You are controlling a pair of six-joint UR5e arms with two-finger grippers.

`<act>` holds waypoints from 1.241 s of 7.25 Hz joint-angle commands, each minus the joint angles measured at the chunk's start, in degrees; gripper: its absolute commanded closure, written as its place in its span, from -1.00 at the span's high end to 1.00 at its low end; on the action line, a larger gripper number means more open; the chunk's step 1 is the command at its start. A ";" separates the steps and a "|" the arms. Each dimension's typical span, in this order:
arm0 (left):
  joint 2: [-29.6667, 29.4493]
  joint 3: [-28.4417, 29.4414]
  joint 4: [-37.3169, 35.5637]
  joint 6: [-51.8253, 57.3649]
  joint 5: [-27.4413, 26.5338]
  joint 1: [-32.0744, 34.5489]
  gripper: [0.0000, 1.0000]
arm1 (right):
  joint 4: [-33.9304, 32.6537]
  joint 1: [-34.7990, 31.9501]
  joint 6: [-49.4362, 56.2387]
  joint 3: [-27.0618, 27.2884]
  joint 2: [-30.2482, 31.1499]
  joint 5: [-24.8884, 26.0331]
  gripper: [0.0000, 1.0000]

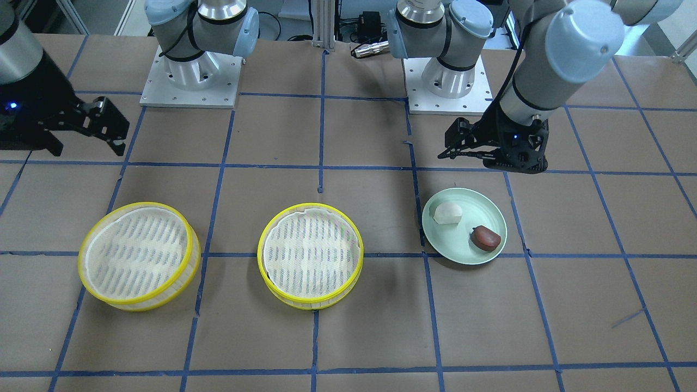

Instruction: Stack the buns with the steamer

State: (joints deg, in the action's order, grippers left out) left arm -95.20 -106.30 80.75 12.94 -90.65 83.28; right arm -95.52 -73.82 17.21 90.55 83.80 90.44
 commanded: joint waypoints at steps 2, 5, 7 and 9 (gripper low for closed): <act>-13.39 -6.97 -13.24 1.03 -0.06 -0.13 0.86 | -20.17 7.81 8.10 10.67 -8.55 -0.79 0.98; -14.40 -6.55 -15.80 2.17 0.03 -0.13 0.00 | -32.06 7.82 9.07 19.55 -12.61 -1.58 0.96; -13.96 -6.46 -15.54 1.74 0.21 -0.22 -0.89 | -32.36 7.82 8.28 19.58 -13.13 -1.58 -0.16; -11.07 -3.24 -14.41 -4.71 0.38 0.30 -0.96 | -32.27 7.82 8.11 19.14 -13.05 -1.58 -0.86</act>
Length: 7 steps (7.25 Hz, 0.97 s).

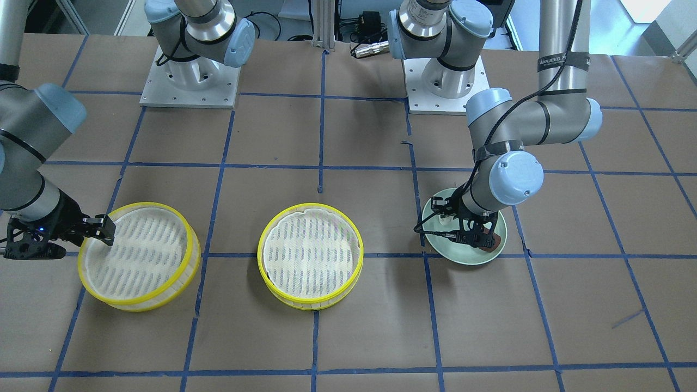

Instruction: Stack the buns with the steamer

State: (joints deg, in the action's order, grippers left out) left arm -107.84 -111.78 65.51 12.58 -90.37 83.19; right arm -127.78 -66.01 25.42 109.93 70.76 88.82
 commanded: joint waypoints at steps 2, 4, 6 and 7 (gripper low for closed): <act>1.76 11.80 11.09 -26.71 11.47 6.15 -0.92 | 0.69 0.09 -0.64 -2.68 1.04 0.21 -0.89; -1.38 14.39 8.42 -50.54 24.12 13.90 -0.86 | 6.01 -0.34 -3.01 -6.29 4.19 0.21 -0.90; -6.48 14.49 -7.69 -63.61 28.68 18.48 0.22 | 8.51 -1.66 -4.49 -7.27 6.75 0.12 -0.88; -6.94 14.49 -9.86 -63.30 28.50 18.50 0.99 | 10.25 -4.01 -8.68 -8.23 7.98 0.30 -0.88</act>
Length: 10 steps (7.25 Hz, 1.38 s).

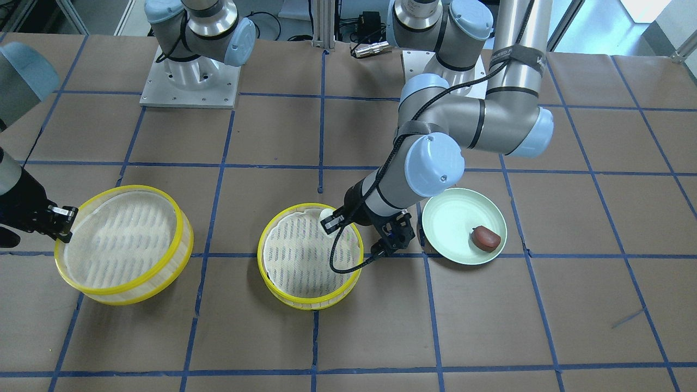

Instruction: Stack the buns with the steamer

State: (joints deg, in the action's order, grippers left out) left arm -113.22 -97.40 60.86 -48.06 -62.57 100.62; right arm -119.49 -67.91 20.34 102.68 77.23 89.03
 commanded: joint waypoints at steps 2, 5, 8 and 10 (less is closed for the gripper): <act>-1.48 0.19 -5.22 -1.78 0.69 1.06 1.00 | 4.35 -5.91 -9.85 -2.65 1.96 0.18 -0.88; 0.09 0.11 -4.44 10.01 -8.81 0.98 1.00 | 10.65 -13.44 -23.34 -8.09 1.96 0.36 -0.88; 4.22 -1.56 5.72 39.18 -22.95 -6.71 1.00 | 11.48 -24.51 -38.57 -8.73 0.65 0.62 -0.88; 5.11 -5.93 7.70 63.24 -31.52 -13.93 1.00 | 10.95 -27.18 -43.68 -8.46 -1.11 0.54 -0.88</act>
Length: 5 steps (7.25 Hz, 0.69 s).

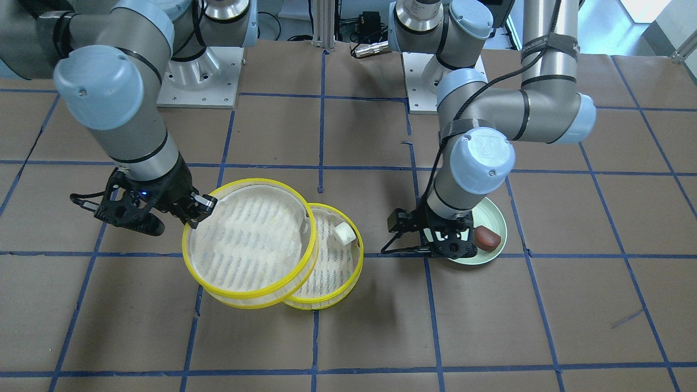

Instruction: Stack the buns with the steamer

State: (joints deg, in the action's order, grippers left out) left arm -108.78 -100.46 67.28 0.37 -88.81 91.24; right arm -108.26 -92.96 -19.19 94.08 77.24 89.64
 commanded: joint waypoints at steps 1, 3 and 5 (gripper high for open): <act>0.67 -4.73 0.75 17.79 -5.49 -7.72 1.00 | -0.55 -5.71 -5.76 0.14 -2.17 0.26 -0.88; -0.56 -5.45 -1.00 21.49 -10.64 -8.98 0.96 | -1.95 -8.81 -9.54 0.14 -5.42 2.11 -0.87; -2.13 -5.45 -4.43 28.60 -11.65 -9.07 0.96 | -2.40 -9.34 -9.64 1.02 -6.31 1.68 -0.85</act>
State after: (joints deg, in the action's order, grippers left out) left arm -109.93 -105.83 64.42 25.01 -99.53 82.32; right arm -110.31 -101.81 -28.48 94.54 71.50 91.46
